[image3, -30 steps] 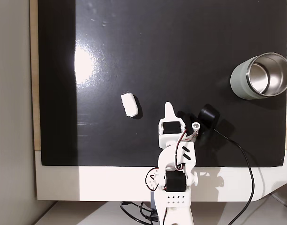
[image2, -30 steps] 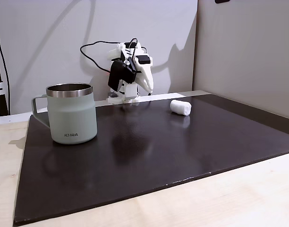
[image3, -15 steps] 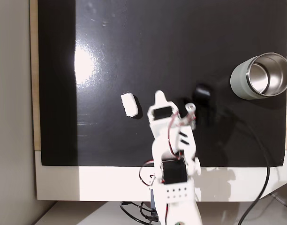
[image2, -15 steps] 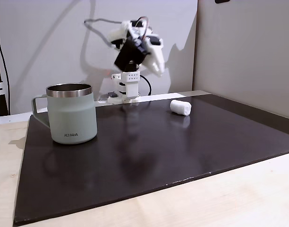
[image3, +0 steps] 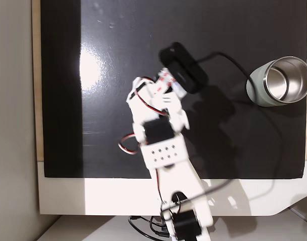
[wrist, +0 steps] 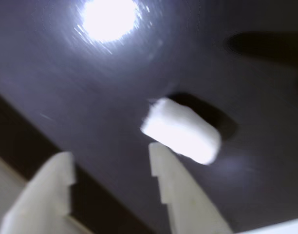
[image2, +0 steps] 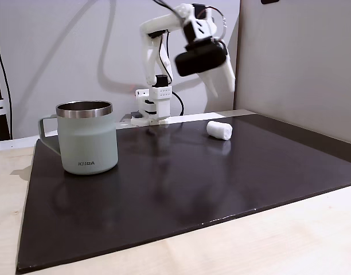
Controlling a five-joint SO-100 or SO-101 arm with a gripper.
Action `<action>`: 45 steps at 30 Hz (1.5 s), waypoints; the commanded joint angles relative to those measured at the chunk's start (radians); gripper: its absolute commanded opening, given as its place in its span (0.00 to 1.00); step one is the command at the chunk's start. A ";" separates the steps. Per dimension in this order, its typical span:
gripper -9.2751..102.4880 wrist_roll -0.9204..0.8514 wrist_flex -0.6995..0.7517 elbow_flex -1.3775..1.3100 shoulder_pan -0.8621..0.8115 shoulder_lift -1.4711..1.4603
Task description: Grasp a gauze and put it in the cup.
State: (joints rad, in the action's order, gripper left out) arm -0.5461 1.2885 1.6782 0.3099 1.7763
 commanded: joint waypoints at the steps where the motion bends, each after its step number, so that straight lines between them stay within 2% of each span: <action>1: 0.31 -0.095 0.163 -0.172 0.052 -0.121; 4: 0.33 -0.183 0.301 -0.241 0.094 -0.225; 11: 0.35 -0.291 0.460 -0.282 0.184 -0.321; 23: 0.35 -0.327 0.465 -0.371 0.138 -0.474; 39: 0.32 -0.336 0.293 -0.357 0.123 -0.703; 42: 0.27 -0.333 0.256 -0.325 0.126 -0.703; 45: 0.16 -0.327 0.236 -0.305 0.129 -0.704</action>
State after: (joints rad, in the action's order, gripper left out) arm -0.8851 1.5432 1.3698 0.4479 1.0630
